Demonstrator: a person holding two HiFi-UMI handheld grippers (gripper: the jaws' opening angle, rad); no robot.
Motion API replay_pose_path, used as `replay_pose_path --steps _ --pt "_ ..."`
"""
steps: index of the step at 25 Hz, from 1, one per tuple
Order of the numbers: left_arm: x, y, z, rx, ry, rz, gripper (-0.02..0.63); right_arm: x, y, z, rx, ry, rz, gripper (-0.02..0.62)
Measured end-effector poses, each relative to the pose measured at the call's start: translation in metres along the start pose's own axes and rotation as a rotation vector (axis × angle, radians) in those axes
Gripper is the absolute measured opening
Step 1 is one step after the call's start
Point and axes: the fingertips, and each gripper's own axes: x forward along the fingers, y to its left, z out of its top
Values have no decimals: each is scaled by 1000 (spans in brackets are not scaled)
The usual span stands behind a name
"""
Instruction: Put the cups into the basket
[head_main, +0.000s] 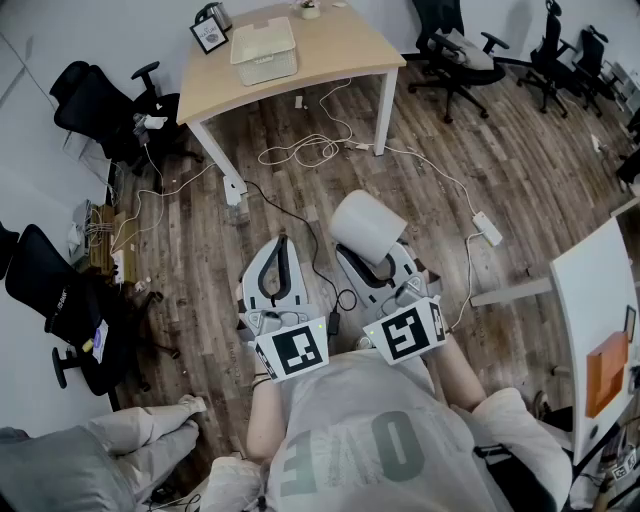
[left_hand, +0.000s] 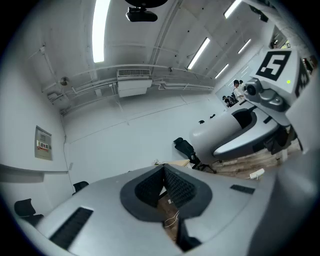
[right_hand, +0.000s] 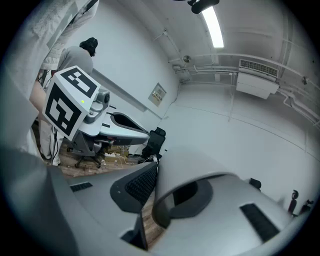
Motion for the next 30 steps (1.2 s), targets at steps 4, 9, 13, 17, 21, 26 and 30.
replay_pose_path --steps 4,9,13,17,21,26,30 --pt "2 -18 13 4 -8 13 8 -15 -14 -8 -1 -14 -6 66" --pt "6 -32 23 15 4 28 8 -29 -27 -17 -8 -26 8 66" --pt "11 -39 26 32 23 26 8 -40 -33 -25 10 -36 27 66" --pt "18 -38 37 48 33 41 8 -48 -40 -31 18 -38 38 66" --pt "26 -46 45 48 30 36 8 -54 -45 -42 -7 -25 43 66" --pt "41 -29 51 66 13 60 8 -47 -54 -44 -20 -23 18 66" --pt "53 -17 58 136 5 87 8 -46 -62 -46 2 -23 25 64"
